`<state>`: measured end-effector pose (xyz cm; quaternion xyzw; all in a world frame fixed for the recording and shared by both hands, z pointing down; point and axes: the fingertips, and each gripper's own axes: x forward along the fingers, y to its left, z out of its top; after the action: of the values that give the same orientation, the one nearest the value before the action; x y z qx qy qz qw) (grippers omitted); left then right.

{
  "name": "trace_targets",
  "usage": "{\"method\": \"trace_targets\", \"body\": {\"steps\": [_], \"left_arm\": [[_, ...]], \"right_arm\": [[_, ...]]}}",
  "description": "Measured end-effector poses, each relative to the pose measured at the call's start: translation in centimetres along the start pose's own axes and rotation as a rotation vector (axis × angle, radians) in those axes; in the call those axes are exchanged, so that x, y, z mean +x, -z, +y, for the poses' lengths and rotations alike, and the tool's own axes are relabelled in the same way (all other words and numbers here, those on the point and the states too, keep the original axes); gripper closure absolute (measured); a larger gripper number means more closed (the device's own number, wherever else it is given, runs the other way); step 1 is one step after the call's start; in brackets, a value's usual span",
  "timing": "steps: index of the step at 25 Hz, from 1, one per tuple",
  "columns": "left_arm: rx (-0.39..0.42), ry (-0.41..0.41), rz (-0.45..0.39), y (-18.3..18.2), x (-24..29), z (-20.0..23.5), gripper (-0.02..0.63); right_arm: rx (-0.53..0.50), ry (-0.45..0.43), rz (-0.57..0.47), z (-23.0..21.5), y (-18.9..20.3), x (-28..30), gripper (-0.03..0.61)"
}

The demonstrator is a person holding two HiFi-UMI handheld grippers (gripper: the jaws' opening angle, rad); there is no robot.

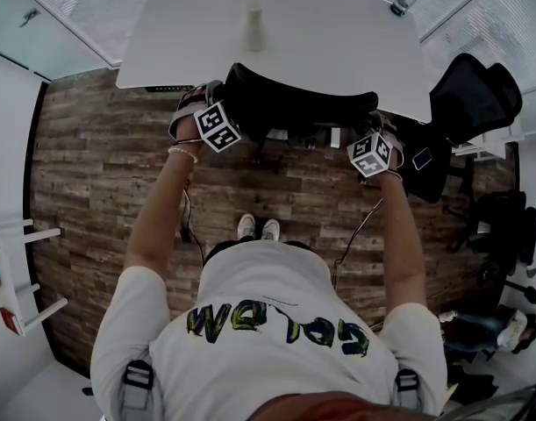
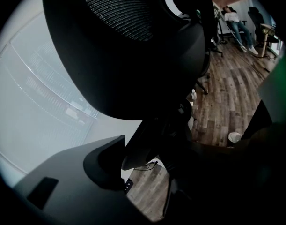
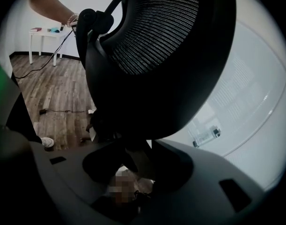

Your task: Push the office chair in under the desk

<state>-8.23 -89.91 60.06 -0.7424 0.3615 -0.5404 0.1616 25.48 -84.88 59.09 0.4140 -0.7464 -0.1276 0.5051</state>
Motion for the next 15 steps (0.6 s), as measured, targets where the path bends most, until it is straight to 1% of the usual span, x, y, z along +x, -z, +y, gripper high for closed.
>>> {"method": "trace_targets", "body": {"steps": [15], "left_arm": [[0.019, 0.001, -0.004, -0.1, 1.1, 0.8, 0.39]], "right_arm": [[-0.016, -0.003, 0.023, -0.8, -0.4, 1.2, 0.397]]}}
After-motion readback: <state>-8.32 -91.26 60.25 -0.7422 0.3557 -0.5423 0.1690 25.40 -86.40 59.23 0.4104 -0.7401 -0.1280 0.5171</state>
